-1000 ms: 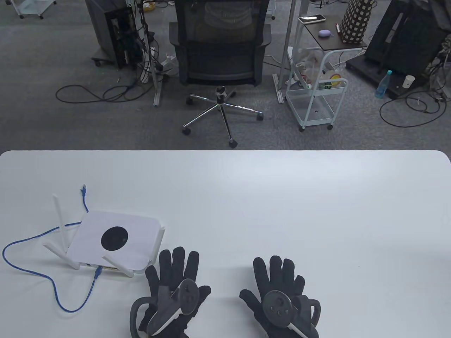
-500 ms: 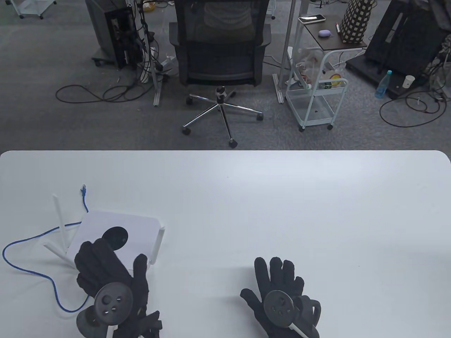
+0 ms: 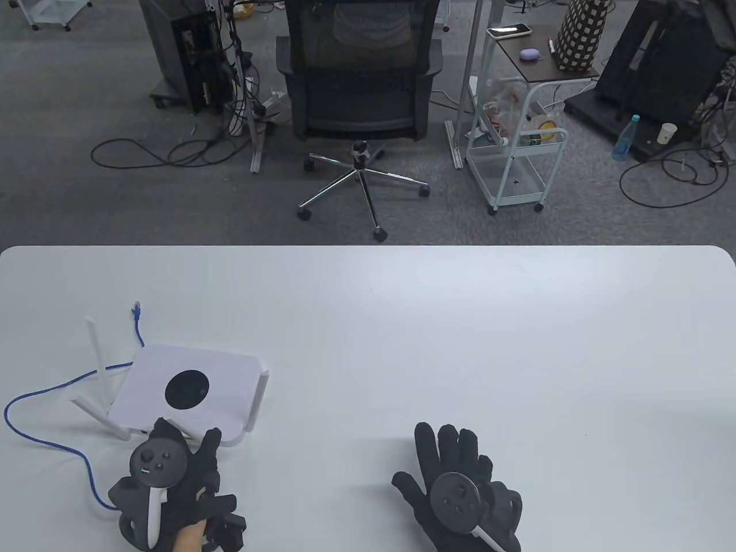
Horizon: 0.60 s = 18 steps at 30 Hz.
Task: Remove ethernet cable from router with left hand
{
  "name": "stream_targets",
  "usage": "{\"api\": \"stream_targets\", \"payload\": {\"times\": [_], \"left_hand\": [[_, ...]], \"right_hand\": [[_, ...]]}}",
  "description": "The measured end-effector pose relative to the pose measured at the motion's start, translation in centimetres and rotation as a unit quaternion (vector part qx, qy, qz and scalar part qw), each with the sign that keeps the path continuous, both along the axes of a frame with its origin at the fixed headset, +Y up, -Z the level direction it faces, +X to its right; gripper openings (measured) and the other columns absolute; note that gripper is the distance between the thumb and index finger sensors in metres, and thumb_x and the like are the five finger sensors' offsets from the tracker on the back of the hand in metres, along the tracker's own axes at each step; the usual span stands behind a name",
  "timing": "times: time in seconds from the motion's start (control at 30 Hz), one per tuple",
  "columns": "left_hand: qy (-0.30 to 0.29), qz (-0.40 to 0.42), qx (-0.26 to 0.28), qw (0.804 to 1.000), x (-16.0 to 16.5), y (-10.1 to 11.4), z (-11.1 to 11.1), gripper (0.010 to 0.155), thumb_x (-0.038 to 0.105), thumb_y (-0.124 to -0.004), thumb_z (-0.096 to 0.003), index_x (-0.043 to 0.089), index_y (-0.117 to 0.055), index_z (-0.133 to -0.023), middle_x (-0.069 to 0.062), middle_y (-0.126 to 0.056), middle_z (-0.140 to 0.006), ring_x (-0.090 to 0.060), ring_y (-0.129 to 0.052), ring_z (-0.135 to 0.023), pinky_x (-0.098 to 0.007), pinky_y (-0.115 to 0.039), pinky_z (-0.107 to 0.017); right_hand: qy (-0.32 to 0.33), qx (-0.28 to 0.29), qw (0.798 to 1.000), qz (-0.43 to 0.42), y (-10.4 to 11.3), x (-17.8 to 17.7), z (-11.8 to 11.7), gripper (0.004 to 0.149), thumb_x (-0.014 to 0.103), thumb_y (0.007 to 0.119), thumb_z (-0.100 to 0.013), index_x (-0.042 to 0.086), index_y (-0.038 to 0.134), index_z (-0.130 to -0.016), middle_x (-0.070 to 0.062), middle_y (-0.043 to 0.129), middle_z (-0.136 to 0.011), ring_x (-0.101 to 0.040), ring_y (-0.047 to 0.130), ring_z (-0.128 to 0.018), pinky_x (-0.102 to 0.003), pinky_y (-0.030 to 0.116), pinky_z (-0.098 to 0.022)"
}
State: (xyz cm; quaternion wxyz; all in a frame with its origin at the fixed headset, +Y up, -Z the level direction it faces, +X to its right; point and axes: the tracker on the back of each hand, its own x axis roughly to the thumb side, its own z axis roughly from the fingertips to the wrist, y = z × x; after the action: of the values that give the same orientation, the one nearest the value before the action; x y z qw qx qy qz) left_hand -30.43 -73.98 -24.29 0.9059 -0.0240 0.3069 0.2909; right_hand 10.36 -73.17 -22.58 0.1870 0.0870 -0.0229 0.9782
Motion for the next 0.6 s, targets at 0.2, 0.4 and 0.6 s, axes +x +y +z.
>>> {"api": "stream_targets", "payload": {"times": [0.2,0.4,0.6], "left_hand": [[0.003,0.034,-0.021,0.999,-0.3,-1.2,-1.0,0.073,0.053,-0.070,-0.0612,0.026,-0.039,-0.121,-0.010,-0.049,-0.128,-0.039,-0.049,-0.118,-0.064,-0.042,-0.082],[0.023,0.016,0.018,0.999,-0.4,-1.7,-1.9,0.060,0.046,-0.079,-0.0570,0.024,-0.065,-0.111,-0.012,-0.069,-0.115,-0.039,-0.066,-0.107,-0.063,-0.054,-0.075],[0.034,0.018,0.006,0.999,-0.3,-2.4,-1.9,0.056,0.044,-0.081,-0.0565,0.026,-0.067,-0.108,-0.005,-0.066,-0.112,-0.032,-0.076,-0.096,-0.059,-0.059,-0.073]], "right_hand": [[0.004,-0.006,1.000,-0.001,-0.1,-0.1,0.0,0.083,0.063,0.055,-0.053,0.017,0.030,-0.117,-0.031,0.038,-0.116,-0.058,0.030,-0.102,-0.079,0.038,-0.063],[0.012,-0.020,1.000,0.000,-0.3,-0.4,-0.1,0.083,0.063,0.055,-0.053,0.017,0.031,-0.117,-0.031,0.039,-0.116,-0.058,0.030,-0.102,-0.079,0.039,-0.064],[0.018,-0.027,0.999,-0.007,-0.4,-0.5,-0.1,0.082,0.063,0.055,-0.054,0.017,0.030,-0.117,-0.032,0.039,-0.116,-0.058,0.030,-0.102,-0.079,0.039,-0.064]]}}
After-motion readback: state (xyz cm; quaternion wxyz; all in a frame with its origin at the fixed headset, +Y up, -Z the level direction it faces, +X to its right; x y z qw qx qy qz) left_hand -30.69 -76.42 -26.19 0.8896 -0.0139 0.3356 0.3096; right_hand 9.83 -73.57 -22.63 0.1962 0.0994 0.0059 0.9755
